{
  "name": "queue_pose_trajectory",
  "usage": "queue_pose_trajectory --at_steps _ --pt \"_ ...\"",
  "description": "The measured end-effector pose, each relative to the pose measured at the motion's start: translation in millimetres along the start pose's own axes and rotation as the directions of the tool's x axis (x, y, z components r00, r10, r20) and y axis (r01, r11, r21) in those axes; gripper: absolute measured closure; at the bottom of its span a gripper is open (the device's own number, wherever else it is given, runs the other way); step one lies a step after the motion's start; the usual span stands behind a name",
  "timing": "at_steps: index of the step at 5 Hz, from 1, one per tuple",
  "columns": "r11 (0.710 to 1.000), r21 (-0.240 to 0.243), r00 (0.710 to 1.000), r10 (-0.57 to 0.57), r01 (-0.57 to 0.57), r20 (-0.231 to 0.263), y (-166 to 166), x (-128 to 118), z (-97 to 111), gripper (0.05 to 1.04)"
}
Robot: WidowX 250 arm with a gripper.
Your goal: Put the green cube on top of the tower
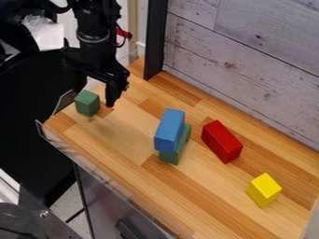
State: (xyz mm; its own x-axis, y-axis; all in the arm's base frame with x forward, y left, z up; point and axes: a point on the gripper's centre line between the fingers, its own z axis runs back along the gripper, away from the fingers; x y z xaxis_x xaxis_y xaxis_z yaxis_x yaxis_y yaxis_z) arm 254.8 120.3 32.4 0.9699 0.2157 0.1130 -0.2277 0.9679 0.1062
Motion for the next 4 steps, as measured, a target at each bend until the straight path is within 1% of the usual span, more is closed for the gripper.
queue_pose_trajectory --at_steps 1,2,3,4 --pt "1.0 -0.006 1.0 -0.003 0.003 -0.028 -2 -5 -7 0.085" --pt "0.999 -0.043 0.996 0.02 -0.024 -0.085 14 -4 -23 0.085" --pt "0.998 -0.029 0.993 0.058 -0.061 -0.101 27 2 -29 0.085" --pt "0.997 -0.026 0.992 0.066 -0.069 -0.107 29 5 -32 0.085"
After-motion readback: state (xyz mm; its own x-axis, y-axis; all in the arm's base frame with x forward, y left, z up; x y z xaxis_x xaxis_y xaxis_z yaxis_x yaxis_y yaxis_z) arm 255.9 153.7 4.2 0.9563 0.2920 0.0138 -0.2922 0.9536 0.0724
